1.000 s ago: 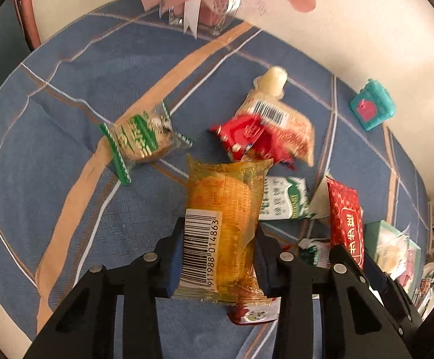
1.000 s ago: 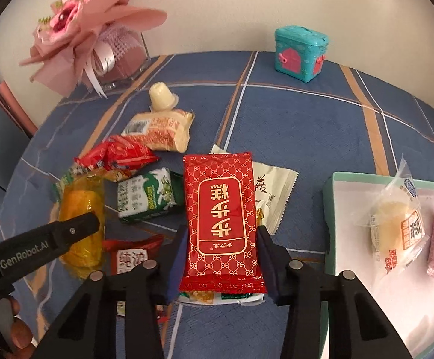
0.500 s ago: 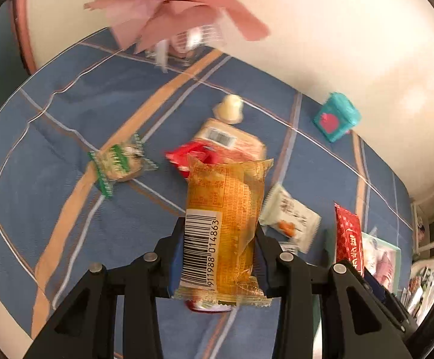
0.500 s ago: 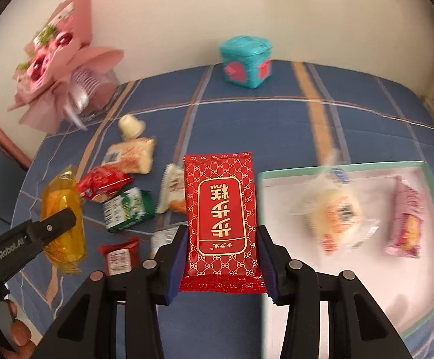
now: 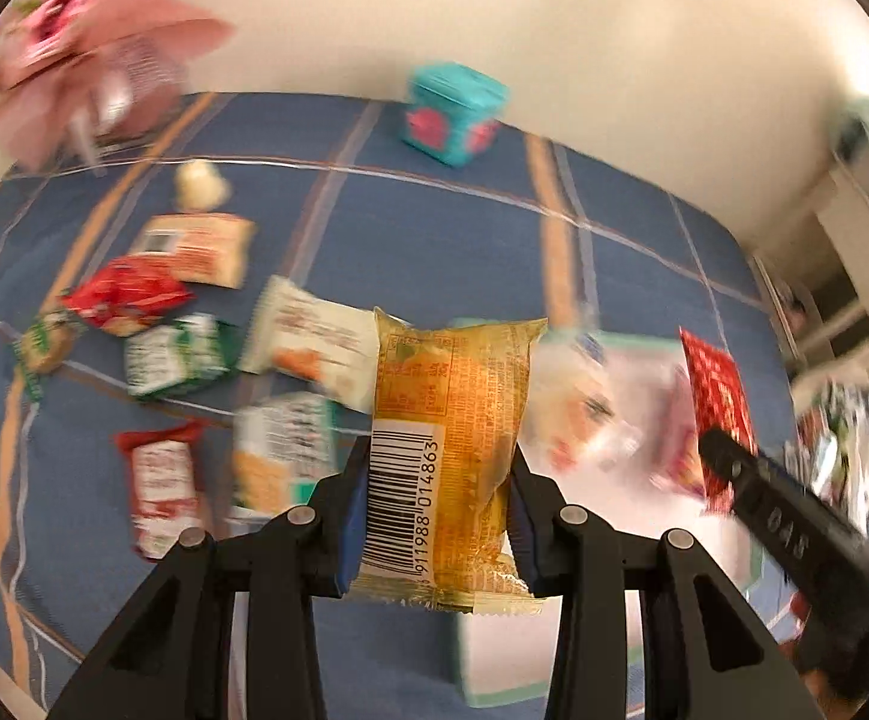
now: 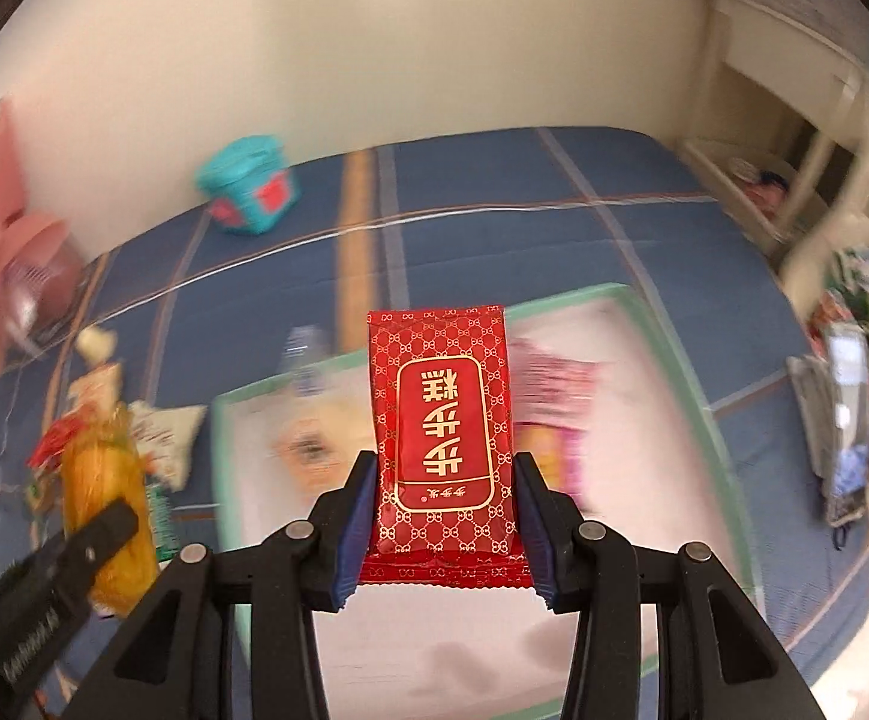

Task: Organize snacks
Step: 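Carry both snacks into the white tray and open both grippers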

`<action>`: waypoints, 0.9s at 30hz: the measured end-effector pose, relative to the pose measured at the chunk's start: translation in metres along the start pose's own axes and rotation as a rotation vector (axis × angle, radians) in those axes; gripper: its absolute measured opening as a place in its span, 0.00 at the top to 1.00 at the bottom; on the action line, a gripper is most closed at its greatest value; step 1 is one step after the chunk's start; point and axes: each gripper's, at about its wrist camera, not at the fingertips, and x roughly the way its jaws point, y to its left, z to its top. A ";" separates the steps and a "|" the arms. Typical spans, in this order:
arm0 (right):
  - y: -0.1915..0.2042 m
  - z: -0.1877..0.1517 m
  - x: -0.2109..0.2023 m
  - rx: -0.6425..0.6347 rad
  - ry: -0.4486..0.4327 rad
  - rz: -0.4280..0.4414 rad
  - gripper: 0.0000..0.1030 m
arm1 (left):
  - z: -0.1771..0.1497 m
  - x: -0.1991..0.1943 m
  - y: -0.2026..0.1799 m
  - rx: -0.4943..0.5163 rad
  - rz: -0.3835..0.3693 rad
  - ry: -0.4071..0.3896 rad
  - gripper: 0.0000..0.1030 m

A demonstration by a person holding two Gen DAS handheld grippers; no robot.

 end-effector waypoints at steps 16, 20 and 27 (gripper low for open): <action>-0.072 -0.008 0.045 0.123 0.070 -0.115 0.55 | -0.021 0.066 -0.047 0.121 -0.013 0.116 0.60; -0.072 -0.013 0.051 0.131 0.084 -0.107 0.55 | -0.017 0.073 -0.038 0.103 -0.019 0.108 0.60; -0.073 -0.014 0.052 0.137 0.099 -0.078 0.55 | -0.007 0.077 -0.024 0.101 0.005 0.075 0.59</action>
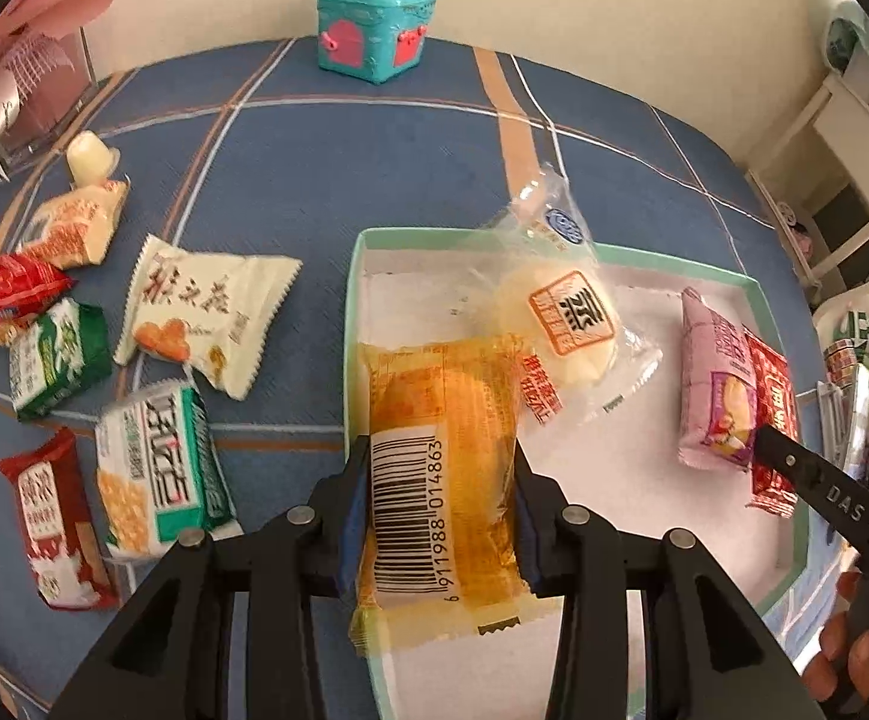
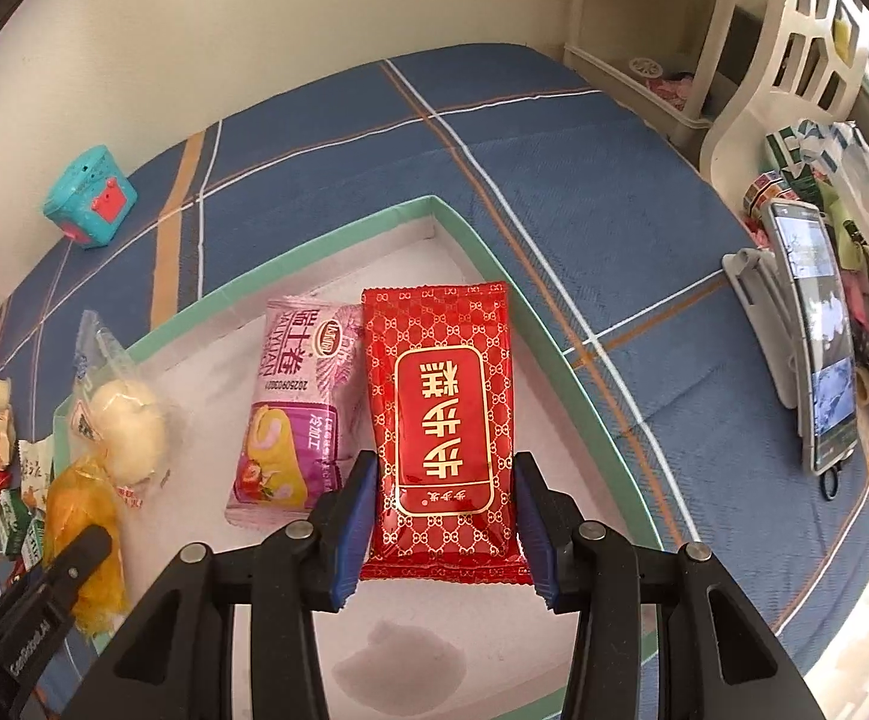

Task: Organize snacks
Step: 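Carry both snacks into the white tray and open both grippers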

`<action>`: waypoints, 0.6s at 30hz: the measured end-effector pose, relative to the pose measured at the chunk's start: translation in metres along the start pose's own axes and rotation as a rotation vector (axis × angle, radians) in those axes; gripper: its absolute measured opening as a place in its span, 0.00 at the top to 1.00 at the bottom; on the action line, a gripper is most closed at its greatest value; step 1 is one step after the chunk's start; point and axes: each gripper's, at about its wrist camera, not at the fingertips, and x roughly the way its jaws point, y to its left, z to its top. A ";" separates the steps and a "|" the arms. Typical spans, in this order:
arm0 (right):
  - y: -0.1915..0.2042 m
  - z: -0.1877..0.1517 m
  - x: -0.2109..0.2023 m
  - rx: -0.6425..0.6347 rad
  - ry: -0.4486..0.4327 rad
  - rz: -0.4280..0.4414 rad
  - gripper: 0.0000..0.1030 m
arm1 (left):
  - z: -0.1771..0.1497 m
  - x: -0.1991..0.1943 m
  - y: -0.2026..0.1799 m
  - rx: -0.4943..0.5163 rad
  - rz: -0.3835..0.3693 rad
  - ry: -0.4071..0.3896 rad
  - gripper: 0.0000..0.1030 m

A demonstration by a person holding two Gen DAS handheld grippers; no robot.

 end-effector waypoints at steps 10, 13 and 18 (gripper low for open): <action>0.011 -0.002 0.002 -0.037 0.011 0.031 0.54 | 0.013 -0.001 0.016 -0.018 0.025 -0.029 0.59; 0.011 -0.002 -0.001 -0.041 0.005 0.029 0.49 | 0.013 -0.001 0.015 -0.020 0.023 0.002 0.59; 0.013 0.001 -0.011 -0.042 -0.017 0.028 0.37 | 0.015 -0.011 0.009 -0.022 0.002 0.025 0.46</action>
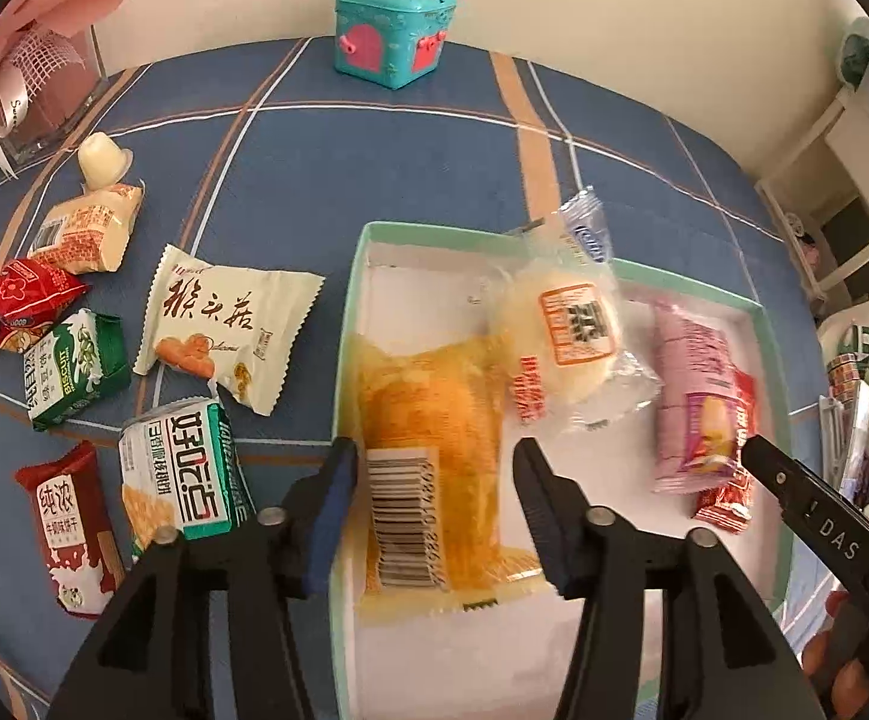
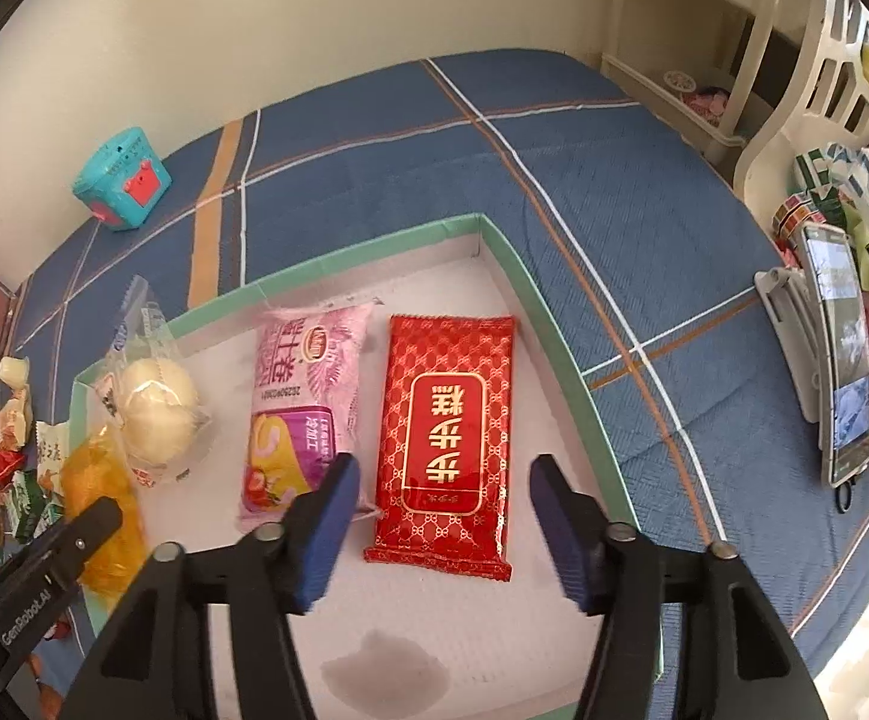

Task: Organize snacks
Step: 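Carry both snacks into the white tray and open both grippers, then move both grippers back toward the remaining snacks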

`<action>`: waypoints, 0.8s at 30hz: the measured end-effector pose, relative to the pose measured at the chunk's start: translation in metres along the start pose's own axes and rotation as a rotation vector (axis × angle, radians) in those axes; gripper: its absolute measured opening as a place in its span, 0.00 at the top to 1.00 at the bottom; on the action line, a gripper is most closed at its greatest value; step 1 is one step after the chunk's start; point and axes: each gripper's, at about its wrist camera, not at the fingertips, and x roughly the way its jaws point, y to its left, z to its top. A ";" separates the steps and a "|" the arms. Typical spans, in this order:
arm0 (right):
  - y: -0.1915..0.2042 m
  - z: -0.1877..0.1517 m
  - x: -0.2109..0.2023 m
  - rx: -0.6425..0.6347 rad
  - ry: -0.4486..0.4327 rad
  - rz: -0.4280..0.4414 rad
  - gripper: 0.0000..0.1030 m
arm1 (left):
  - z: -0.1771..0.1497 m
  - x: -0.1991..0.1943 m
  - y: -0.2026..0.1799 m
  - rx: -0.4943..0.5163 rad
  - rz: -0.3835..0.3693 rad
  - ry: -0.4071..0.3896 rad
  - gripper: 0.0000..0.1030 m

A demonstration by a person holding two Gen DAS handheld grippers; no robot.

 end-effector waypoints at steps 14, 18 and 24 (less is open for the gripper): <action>0.046 -0.012 -0.048 -0.101 -0.052 0.046 0.37 | -0.005 -0.057 0.017 -0.035 0.081 -0.063 0.39; 0.068 -0.026 -0.054 -0.142 -0.047 0.077 0.37 | -0.021 -0.064 0.042 -0.076 0.134 -0.081 0.34; 0.098 -0.047 -0.066 -0.167 -0.046 0.119 0.37 | -0.027 -0.079 0.072 -0.122 0.176 -0.101 0.30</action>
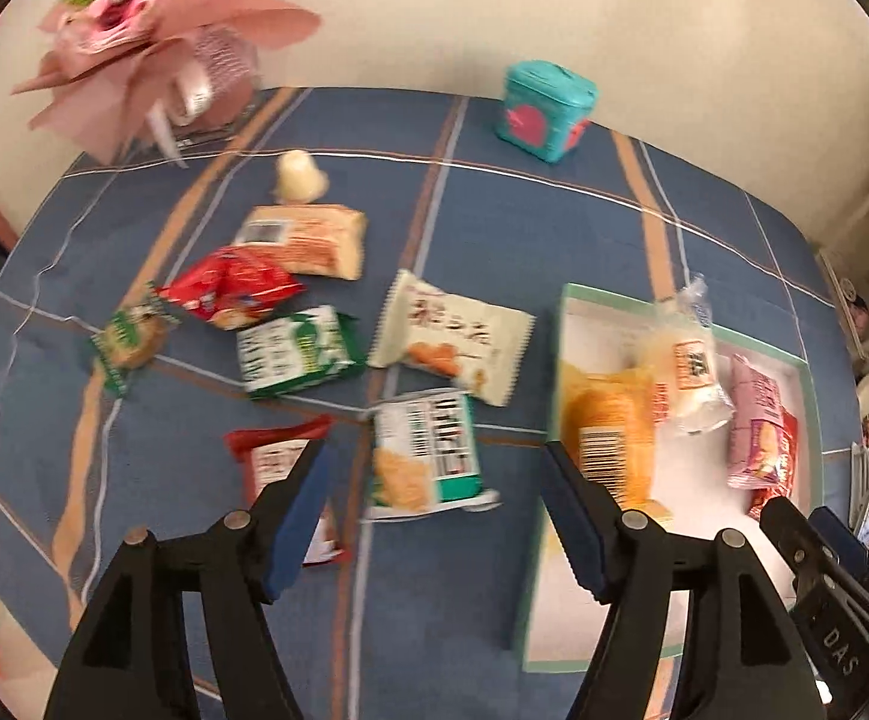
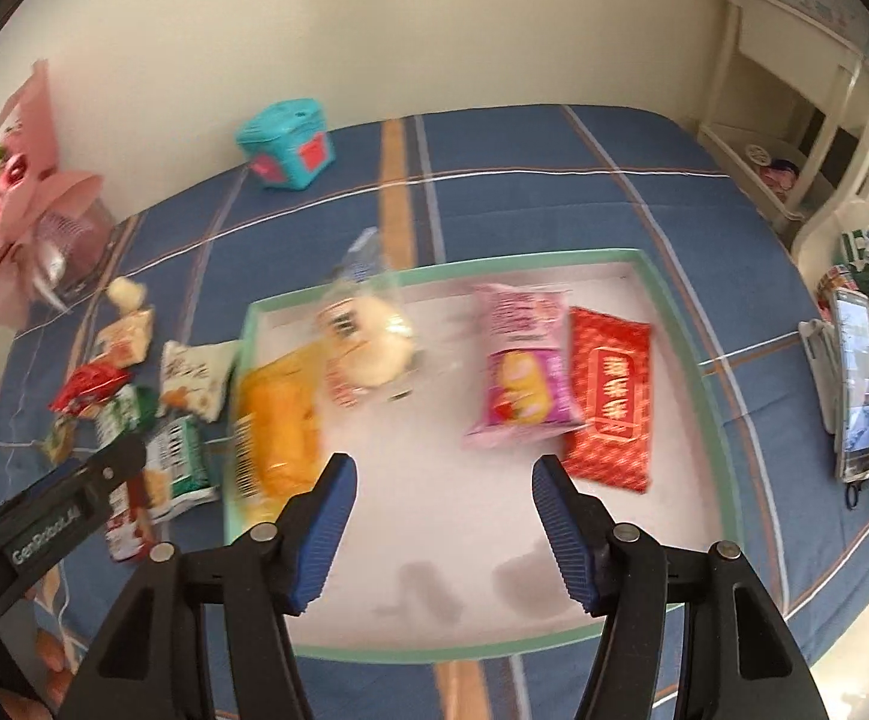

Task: Organize snacks
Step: 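Move both grippers back toward the remaining snacks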

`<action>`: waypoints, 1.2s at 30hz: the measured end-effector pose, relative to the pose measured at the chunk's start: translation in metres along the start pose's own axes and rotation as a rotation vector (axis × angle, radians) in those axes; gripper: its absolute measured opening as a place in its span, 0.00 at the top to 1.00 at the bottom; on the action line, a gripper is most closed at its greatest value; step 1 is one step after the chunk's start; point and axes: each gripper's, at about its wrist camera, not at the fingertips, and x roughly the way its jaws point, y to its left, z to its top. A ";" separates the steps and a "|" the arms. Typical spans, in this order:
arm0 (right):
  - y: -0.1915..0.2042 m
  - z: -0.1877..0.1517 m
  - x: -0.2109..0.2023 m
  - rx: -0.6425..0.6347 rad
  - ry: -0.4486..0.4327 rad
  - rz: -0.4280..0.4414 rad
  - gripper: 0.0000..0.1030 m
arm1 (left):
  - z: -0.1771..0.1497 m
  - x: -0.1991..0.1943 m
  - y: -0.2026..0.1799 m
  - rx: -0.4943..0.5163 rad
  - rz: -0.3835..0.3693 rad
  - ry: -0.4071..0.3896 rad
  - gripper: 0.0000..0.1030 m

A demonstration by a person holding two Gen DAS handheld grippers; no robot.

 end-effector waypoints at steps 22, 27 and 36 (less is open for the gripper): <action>0.060 -0.015 0.007 -0.099 0.004 0.038 0.00 | -0.003 -0.012 0.074 -0.112 0.099 -0.034 0.07; 0.056 -0.012 0.006 -0.086 -0.014 0.029 0.00 | -0.002 -0.009 0.075 -0.116 0.114 -0.027 0.05; 0.071 -0.016 0.021 -0.109 0.026 0.071 0.00 | -0.001 0.009 0.085 -0.141 0.103 0.023 0.04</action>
